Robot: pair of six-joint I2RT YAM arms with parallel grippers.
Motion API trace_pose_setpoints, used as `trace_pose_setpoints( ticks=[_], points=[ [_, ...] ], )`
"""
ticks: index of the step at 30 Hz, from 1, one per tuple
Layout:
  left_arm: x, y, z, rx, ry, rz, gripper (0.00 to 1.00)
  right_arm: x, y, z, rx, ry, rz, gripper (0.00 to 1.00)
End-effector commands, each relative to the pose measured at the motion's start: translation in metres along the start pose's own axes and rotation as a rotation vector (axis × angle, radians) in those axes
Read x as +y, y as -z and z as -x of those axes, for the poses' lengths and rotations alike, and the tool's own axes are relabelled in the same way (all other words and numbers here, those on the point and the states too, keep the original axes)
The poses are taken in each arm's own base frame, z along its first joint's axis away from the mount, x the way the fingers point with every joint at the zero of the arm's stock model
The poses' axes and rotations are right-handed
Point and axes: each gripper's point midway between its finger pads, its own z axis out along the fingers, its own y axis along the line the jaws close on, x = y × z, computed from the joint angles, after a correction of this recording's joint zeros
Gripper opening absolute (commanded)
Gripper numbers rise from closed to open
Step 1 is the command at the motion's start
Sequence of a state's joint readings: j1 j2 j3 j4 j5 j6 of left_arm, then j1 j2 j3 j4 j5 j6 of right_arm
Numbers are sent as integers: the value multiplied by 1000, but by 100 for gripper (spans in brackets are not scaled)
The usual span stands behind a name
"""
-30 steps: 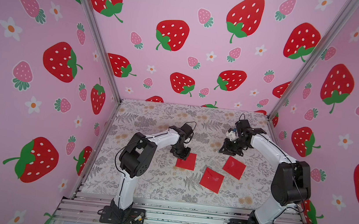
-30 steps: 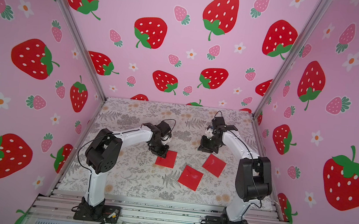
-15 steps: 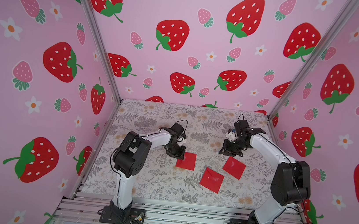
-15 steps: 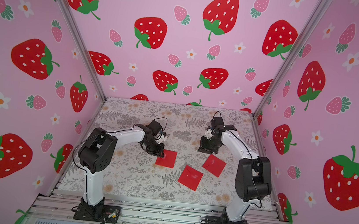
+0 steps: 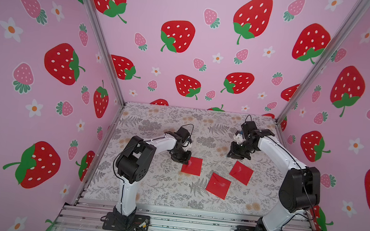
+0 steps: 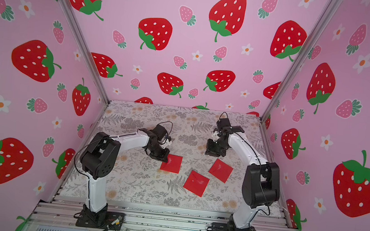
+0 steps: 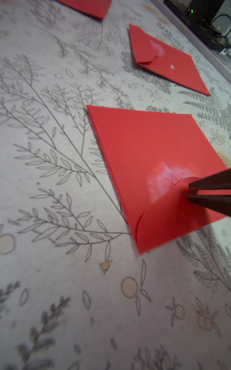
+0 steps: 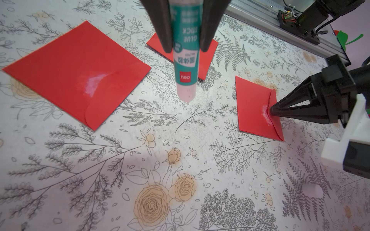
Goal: Seal the envelope with a glue stick
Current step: Seal the envelope at the center of the board.
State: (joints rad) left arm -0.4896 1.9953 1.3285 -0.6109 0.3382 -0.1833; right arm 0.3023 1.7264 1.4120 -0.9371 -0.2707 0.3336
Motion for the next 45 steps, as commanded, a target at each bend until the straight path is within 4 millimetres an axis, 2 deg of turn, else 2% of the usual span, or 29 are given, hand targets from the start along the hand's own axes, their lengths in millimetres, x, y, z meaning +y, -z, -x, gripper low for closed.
trace_pose_setpoints(
  ticks=[1, 4, 8, 17, 23, 26, 28, 34, 36, 40, 45],
  points=[
    [36, -9, -36, 143, -7, 219, 10, 0, 10, -2, -2, 32, -20, 0],
    [45, -10, -42, 185, -36, 327, 10, 1, 12, 0, -17, 47, -20, 0],
    [47, -16, -53, 243, -67, 414, 10, 2, 15, 2, -38, 66, -11, 0],
    [48, -39, -91, 385, -91, 511, 15, 5, 28, 1, -97, 80, 5, 0],
    [56, -50, -101, 439, -106, 558, 12, 3, 30, 0, -102, 82, -5, 0],
    [49, -49, -91, 420, -152, 577, 13, 1, 31, 0, -101, 81, -14, 0],
    [40, -45, -82, 365, -148, 526, 13, 1, 32, 0, -101, 80, -21, 0],
    [10, 6, -25, 95, -179, 464, 16, -2, 31, 1, -88, 77, -37, 0],
    [0, 19, -14, 47, -193, 445, 16, -2, 30, 1, -79, 76, -41, 0],
    [-12, 32, -7, 11, -201, 402, 17, -4, 29, -1, -70, 74, -50, 0],
    [-10, 24, -18, 43, -183, 388, 16, -5, 26, -3, -55, 77, -52, 0]
  ],
)
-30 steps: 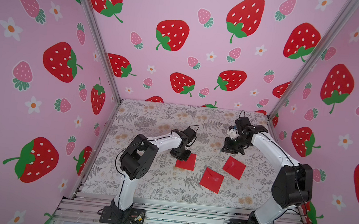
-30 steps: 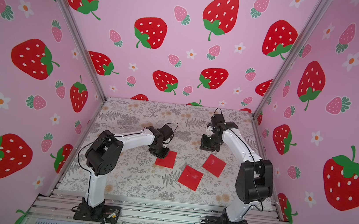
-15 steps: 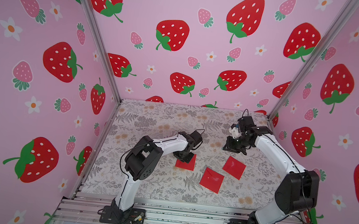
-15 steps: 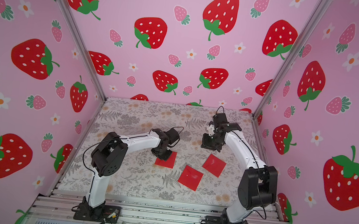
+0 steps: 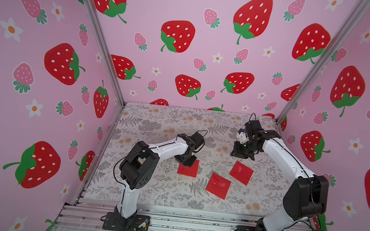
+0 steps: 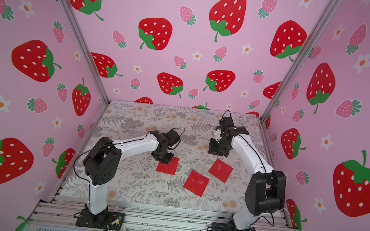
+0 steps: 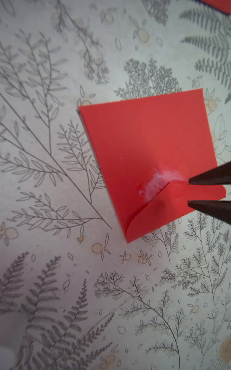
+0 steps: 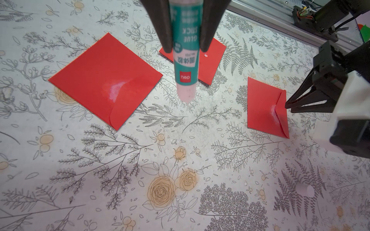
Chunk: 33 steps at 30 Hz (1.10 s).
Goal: Seal the envelope with a glue stick
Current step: Seal the envelope at the center of the board.
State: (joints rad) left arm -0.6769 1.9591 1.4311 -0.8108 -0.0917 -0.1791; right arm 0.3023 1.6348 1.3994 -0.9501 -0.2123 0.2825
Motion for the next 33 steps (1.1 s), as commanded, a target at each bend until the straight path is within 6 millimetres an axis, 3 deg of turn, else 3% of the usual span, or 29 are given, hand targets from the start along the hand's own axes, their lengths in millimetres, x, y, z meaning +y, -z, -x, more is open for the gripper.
trace_pose_setpoints(
  ticks=[1, 11, 16, 19, 33],
  points=[
    [-3, -4, -10, 36, -4, -20, 16, -2, -1, -2, 27, 12, -13, 0],
    [-1, -48, -35, 140, 6, 0, 11, -1, -4, -3, 33, 14, -7, 0],
    [0, -58, -49, 176, 5, 1, 11, -1, -11, -6, 53, 7, -1, 0],
    [4, -54, -48, 171, -3, 22, 12, 0, -11, -4, 51, 9, 6, 0],
    [-2, -9, -7, 23, 16, -26, 16, 0, -11, -1, 45, 10, 1, 0]
  ],
)
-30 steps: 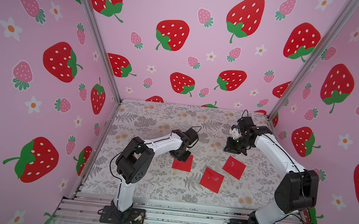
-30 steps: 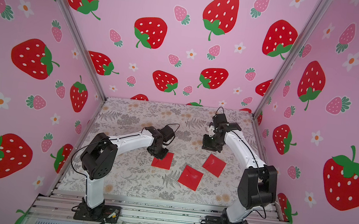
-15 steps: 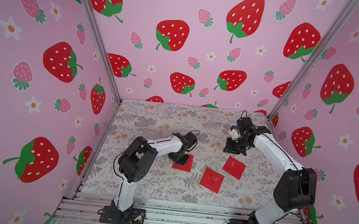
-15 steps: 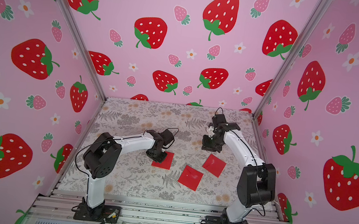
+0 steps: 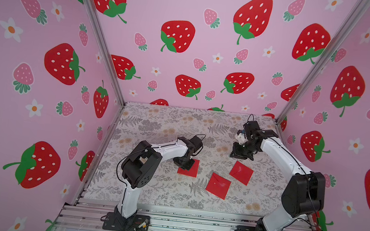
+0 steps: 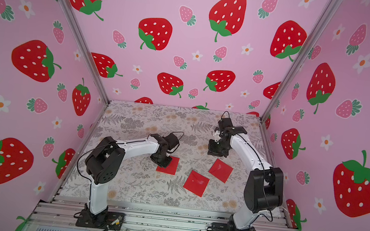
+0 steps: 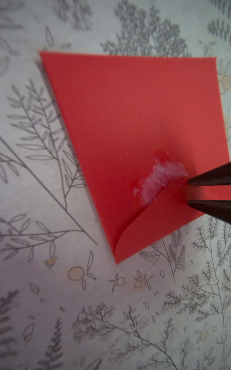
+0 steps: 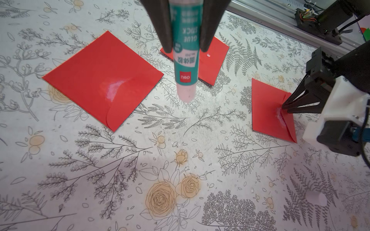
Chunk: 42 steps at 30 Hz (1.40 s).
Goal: Seal the envelope with a glue stick
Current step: Seal the envelope at the center of the board.
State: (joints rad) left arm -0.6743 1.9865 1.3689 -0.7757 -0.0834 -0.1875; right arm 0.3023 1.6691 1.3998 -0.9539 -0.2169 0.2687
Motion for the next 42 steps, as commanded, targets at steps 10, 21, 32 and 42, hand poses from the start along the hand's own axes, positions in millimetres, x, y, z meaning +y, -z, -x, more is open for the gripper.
trace_pose_setpoints(
  ticks=[10, 21, 32, 42],
  points=[
    [-3, 11, 18, -38, 42, -99, 16, 3, -1, 3, 15, 9, 5, 0],
    [0, -23, -4, 58, 38, -67, 14, 2, -5, 2, 30, 10, 2, 0],
    [1, 5, 14, -35, 47, -94, 15, 3, -3, 4, 29, 8, 3, 0],
    [6, 19, 34, -90, 60, -111, 16, 2, -1, 3, 22, 7, -3, 0]
  ],
)
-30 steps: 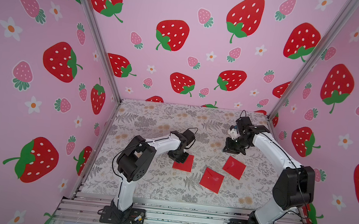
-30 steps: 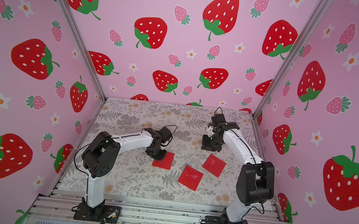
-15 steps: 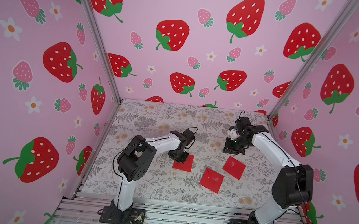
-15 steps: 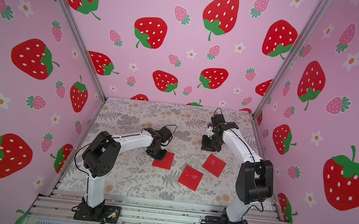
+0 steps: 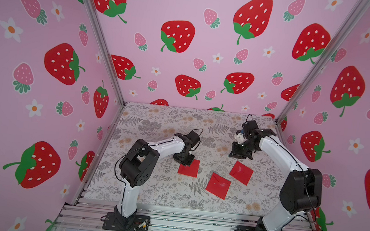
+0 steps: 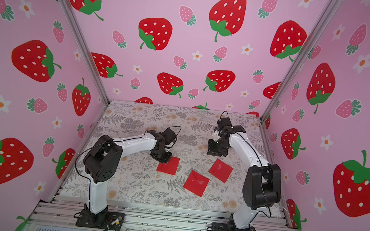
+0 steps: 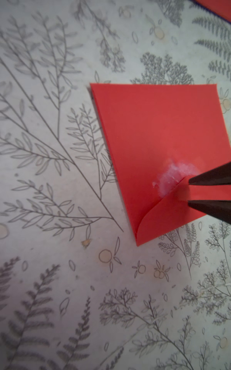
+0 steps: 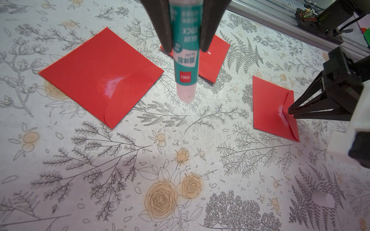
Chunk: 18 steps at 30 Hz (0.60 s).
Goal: Seal the envelope with a glue stick
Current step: Seal the envelope at the center of the board.
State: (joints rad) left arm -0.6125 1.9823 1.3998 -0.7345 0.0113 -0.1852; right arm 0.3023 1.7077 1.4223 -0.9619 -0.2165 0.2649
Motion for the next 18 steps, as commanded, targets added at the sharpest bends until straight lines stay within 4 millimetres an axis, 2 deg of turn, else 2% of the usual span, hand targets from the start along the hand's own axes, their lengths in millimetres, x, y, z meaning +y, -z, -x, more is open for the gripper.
trace_pose_setpoints(
  ticks=[1, 5, 12, 14, 18],
  points=[
    [1, 7, 11, -24, -1, -9, 16, 3, 7, 0, 0, 10, 5, 0],
    [0, -6, 6, 6, -1, -17, 16, 3, 7, 1, 0, 12, 4, 0],
    [5, -29, -15, 76, 4, 4, 16, 3, 2, 0, 12, 8, 8, 0],
    [5, -26, -16, 67, 4, 2, 16, 3, 2, 0, 9, 7, 8, 0],
    [5, -8, -9, 17, 4, -4, 16, 4, 3, 1, 6, 8, 12, 0]
  ],
)
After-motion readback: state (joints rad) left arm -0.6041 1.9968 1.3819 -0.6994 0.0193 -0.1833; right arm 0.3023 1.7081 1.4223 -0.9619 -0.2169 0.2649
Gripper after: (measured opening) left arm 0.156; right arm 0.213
